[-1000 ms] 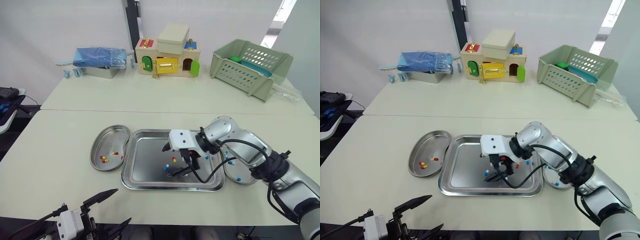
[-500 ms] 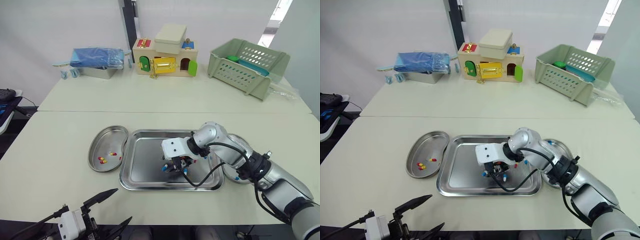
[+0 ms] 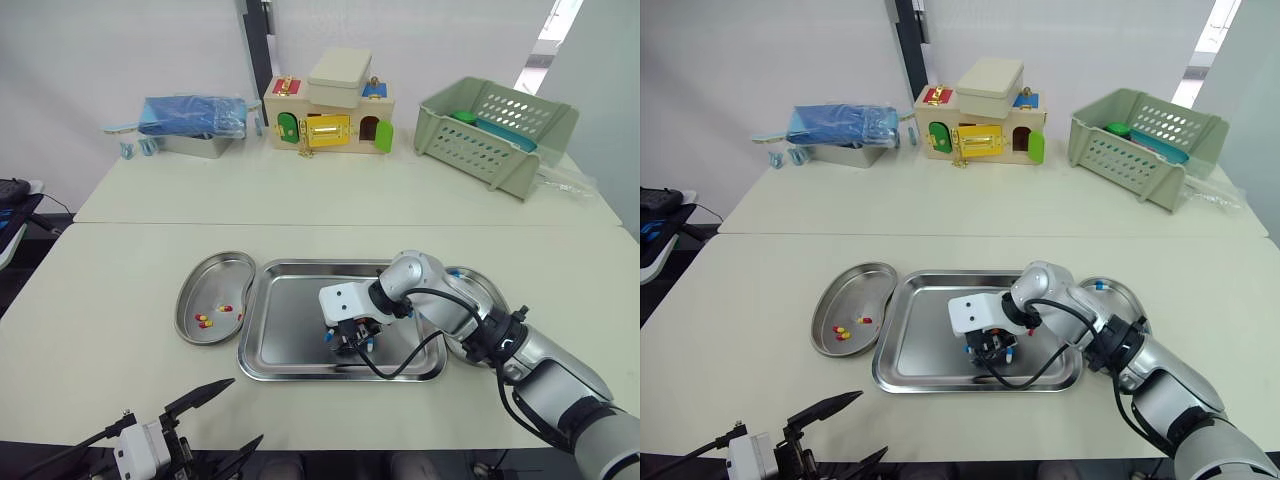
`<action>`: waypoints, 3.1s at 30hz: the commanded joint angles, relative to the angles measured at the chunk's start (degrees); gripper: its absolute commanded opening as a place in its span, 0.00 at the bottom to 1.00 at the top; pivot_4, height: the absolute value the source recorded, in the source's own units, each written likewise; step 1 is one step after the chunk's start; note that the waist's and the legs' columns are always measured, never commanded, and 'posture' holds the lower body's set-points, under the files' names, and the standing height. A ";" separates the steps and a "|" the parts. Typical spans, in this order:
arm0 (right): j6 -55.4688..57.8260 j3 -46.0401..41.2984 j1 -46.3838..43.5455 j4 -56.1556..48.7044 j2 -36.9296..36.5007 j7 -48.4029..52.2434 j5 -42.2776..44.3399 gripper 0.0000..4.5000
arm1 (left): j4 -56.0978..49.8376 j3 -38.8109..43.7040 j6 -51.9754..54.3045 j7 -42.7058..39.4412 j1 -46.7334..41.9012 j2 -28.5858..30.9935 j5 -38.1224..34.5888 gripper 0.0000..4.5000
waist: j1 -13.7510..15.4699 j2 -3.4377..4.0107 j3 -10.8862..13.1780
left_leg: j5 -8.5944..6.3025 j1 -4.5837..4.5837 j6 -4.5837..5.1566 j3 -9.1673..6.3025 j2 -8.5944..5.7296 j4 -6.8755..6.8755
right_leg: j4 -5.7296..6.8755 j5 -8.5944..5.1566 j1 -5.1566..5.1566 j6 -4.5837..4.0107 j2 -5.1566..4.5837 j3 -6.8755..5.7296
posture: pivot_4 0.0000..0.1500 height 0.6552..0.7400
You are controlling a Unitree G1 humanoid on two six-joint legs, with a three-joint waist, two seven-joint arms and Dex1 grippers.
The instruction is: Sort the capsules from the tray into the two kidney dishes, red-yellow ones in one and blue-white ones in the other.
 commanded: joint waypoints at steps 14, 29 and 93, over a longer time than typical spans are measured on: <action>-0.31 -0.47 0.91 -0.07 0.73 0.77 -1.83 0.00 | -0.76 -0.30 -0.82 0.79 0.74 1.13 -0.23 1.00 | -0.01 0.00 -0.01 | 0.00 0.01 0.00 0.00 0.00 0.00 | 0.00 0.00 0.00 0.00 0.00 0.01 | 1.00 1.00; 14.81 -19.71 10.21 -21.29 -4.39 0.61 15.63 0.00 | -1.80 -2.65 -1.01 -1.53 0.49 2.49 -0.63 1.00 | 0.58 0.03 0.01 | 0.00 -0.11 0.00 -0.03 0.00 -0.01 | -0.05 0.00 -0.01 0.00 0.00 -0.02 | 1.00 1.00; -12.49 -75.32 67.30 -5.13 -33.81 5.68 27.62 1.00 | 32.98 19.85 16.12 0.78 -21.28 25.80 2.18 1.00 | 0.95 0.07 0.06 | -0.01 0.22 0.01 0.20 0.02 -0.06 | -0.14 -0.02 0.48 0.01 -0.01 0.02 | 1.00 1.00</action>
